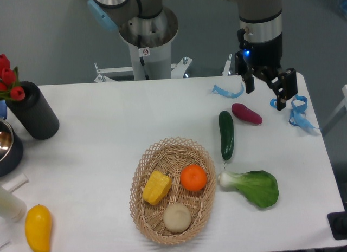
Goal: Pick up the yellow pepper from the basket
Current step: 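Move the open gripper from beside the sweet potato toward the basket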
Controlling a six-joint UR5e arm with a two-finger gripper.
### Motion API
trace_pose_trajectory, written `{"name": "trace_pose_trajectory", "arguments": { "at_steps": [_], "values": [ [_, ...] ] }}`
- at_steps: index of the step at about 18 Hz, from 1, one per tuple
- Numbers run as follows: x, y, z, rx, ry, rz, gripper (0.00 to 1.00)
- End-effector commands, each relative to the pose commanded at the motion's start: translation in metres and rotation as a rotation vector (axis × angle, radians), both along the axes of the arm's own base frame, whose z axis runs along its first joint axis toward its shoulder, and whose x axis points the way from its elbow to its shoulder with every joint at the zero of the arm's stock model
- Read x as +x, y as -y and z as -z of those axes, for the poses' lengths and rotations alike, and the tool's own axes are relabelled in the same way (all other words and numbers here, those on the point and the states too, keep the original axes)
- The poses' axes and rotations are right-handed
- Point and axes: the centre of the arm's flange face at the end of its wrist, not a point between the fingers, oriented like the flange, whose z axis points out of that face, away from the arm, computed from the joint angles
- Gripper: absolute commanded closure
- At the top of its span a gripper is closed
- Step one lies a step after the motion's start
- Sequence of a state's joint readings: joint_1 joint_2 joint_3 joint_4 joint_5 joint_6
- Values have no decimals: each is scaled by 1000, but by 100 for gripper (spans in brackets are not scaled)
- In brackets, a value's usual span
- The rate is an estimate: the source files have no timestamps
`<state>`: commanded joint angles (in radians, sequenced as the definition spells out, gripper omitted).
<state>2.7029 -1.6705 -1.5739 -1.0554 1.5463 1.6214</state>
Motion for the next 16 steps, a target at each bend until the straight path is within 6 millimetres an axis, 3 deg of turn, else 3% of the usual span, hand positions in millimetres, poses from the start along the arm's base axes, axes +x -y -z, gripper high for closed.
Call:
{"name": "trace_pose_trajectory", "arguments": {
  "at_steps": [7, 11, 16],
  "values": [
    [1, -3, 5, 30, 25, -58, 0],
    [10, -8, 34, 212, 30, -203, 0],
    [18, -28, 42, 260, 65, -272, 0]
  ]
}}
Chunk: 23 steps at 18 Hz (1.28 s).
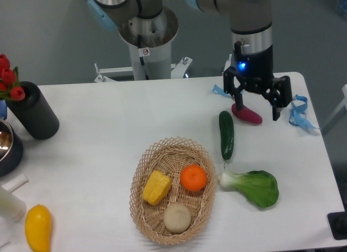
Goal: Pick up the yellow pepper from the basket
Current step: 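Move the open gripper from beside the sweet potato toward the basket, then lower the gripper onto the yellow pepper in the basket and close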
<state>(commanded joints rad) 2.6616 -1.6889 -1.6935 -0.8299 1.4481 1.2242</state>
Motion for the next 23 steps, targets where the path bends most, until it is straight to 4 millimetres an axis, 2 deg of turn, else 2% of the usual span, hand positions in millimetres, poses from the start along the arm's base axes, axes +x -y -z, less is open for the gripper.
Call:
{"name": "trace_pose_trajectory", "arguments": {
  "at_steps": [1, 4, 9, 11, 15, 23],
  "values": [
    [3, -14, 14, 16, 46, -37, 0],
    [17, -42, 31, 57, 124, -131, 0],
    [25, -59, 59, 70, 207, -239, 0],
    [35, -70, 77, 47, 234, -226, 0],
    [52, -91, 97, 25, 267, -202, 0],
    [73, -124, 147, -47, 321, -114, 0]
  ]
}}
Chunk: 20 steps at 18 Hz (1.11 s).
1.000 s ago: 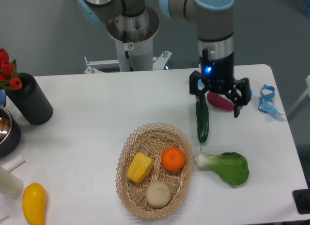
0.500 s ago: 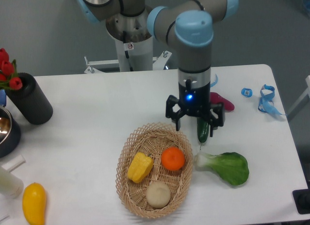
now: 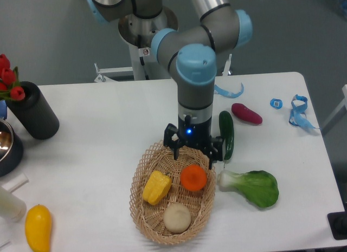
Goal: Pick up the yellow pepper from the basket
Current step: 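Lower the gripper onto the yellow pepper in the basket and close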
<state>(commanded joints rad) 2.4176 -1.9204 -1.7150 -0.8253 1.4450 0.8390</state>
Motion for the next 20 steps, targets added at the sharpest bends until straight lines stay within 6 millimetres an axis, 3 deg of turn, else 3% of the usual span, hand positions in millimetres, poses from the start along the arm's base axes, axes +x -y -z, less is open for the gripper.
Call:
{"name": "trace_pose_trajectory", "arguments": {
  "at_steps": [2, 8, 20],
  "values": [
    [6, -7, 18, -22, 23, 20, 0],
    [28, -20, 47, -58, 56, 59, 0],
    [43, -28, 62, -78, 72, 83, 0]
  ]
}}
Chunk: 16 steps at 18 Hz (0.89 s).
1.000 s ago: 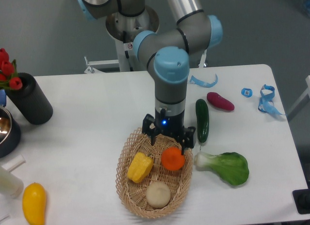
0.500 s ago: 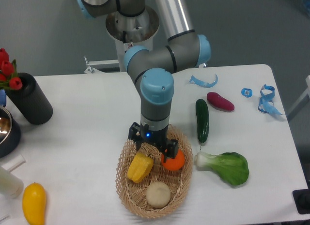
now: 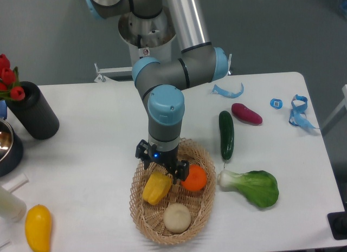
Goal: Pick up the yellow pepper from the basket
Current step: 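Lower the gripper onto the yellow pepper in the basket and close, then lift the grasped yellow pepper up out of the basket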
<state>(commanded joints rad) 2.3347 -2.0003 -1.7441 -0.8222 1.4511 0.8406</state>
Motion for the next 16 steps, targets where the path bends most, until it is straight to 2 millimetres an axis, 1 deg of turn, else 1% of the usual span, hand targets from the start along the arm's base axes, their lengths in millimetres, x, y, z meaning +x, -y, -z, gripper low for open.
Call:
{"name": "trace_pose_trajectory", "arguments": {
  "at_steps": [6, 7, 12, 13, 14, 15, 16],
  "values": [
    [-1, -4, 9, -10, 5, 3, 0],
    [-2, -4, 14, -16, 9, 2, 0],
    [-3, -5, 17, -20, 10, 2, 0],
    [-3, -5, 18, -21, 11, 2, 3],
    [-3, -5, 17, -20, 10, 2, 13],
    [-3, -5, 16, -20, 11, 1, 34],
    [-4, -6, 15, -18, 9, -1, 44]
  ]
}}
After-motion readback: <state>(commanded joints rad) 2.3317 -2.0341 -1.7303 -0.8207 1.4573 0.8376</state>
